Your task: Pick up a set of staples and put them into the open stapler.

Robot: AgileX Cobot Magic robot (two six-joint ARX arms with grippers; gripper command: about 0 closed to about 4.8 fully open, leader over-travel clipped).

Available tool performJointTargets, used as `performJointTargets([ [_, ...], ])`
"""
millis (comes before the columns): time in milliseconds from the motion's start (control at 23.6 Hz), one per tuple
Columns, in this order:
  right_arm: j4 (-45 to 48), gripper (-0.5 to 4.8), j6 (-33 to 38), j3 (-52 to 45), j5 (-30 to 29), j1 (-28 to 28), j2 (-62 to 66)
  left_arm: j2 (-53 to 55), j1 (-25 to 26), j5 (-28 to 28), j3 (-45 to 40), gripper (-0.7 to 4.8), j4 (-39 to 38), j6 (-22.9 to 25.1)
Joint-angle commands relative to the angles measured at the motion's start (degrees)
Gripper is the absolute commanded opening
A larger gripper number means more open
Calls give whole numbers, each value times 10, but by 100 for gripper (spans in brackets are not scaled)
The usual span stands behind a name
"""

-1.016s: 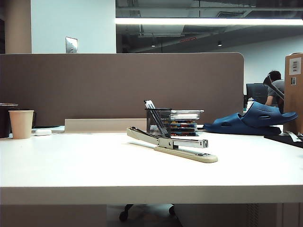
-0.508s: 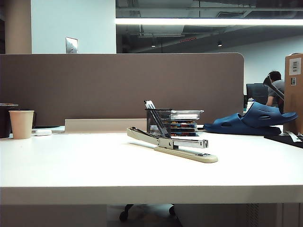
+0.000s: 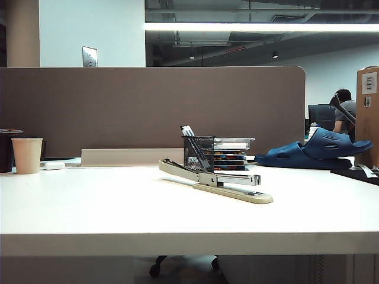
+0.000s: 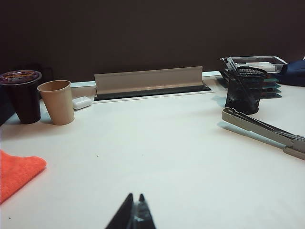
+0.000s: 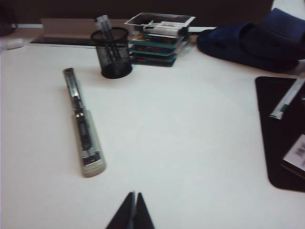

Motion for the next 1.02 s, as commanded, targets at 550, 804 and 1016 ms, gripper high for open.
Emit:
performJointTargets([
  [550, 154, -6, 10, -167, 103, 0, -168, -1, 0, -4, 0, -6, 11, -1],
  [804, 189, -6, 1, -205, 108, 0, -168, -1, 1, -4, -27, -6, 55, 1],
  [1016, 186, -6, -15, -206, 116, 0, -168, -2, 1, -4, -51, -6, 85, -2],
])
